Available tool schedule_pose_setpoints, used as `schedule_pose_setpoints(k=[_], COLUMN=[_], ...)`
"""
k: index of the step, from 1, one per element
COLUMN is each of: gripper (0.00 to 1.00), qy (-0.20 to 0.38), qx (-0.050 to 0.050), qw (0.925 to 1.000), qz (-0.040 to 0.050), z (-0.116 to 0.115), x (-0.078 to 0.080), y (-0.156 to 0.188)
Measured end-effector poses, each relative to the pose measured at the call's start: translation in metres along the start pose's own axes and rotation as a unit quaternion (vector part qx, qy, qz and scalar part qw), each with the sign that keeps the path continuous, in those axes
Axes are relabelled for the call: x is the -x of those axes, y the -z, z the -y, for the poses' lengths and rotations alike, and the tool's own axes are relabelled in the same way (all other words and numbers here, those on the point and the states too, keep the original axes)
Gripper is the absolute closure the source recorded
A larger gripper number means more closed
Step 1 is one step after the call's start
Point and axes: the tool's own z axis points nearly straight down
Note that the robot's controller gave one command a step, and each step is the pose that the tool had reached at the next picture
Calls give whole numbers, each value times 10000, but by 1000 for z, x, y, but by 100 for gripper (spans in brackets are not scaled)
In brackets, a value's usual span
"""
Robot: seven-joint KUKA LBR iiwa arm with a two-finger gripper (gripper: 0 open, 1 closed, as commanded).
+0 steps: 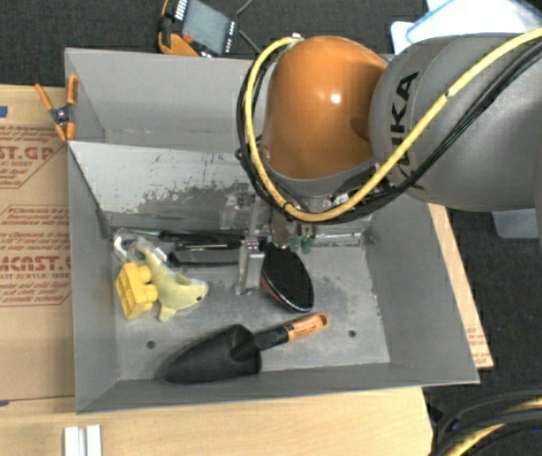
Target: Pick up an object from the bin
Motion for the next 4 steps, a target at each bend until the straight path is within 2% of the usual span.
schedule_pose_setpoints(k=[1,2,3,4], gripper=[0,0,0,0], qy=[-12,557,1402,1143], qx=[8,9,10,7], qw=[10000,9984,9900,9934], qz=[41,45,129,21], z=[1,11,-2,-23], x=[1,-55,-67,-71], y=[5,-137,-77,-140])
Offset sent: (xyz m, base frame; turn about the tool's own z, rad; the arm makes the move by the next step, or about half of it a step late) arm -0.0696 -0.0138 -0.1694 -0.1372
